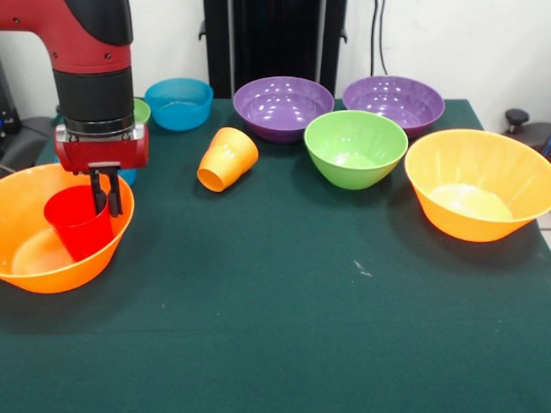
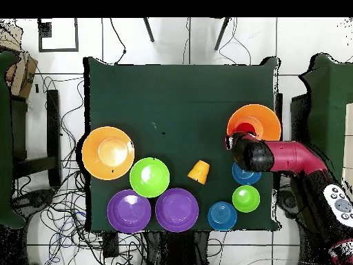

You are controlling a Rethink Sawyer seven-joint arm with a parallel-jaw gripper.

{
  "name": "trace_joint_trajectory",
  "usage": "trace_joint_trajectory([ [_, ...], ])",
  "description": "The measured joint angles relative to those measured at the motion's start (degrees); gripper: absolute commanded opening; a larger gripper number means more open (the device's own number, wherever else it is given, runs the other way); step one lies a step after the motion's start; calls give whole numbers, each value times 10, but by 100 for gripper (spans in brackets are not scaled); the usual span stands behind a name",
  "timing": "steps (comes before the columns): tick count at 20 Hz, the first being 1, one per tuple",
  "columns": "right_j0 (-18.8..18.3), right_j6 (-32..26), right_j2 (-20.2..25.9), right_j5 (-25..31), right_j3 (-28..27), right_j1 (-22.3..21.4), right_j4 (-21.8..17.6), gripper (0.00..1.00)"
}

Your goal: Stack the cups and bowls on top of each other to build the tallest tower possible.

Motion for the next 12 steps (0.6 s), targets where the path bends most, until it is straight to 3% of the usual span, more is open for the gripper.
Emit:
trace_joint_trajectory([
  [12,45,0,-44,-31,0,-4,0,0],
])
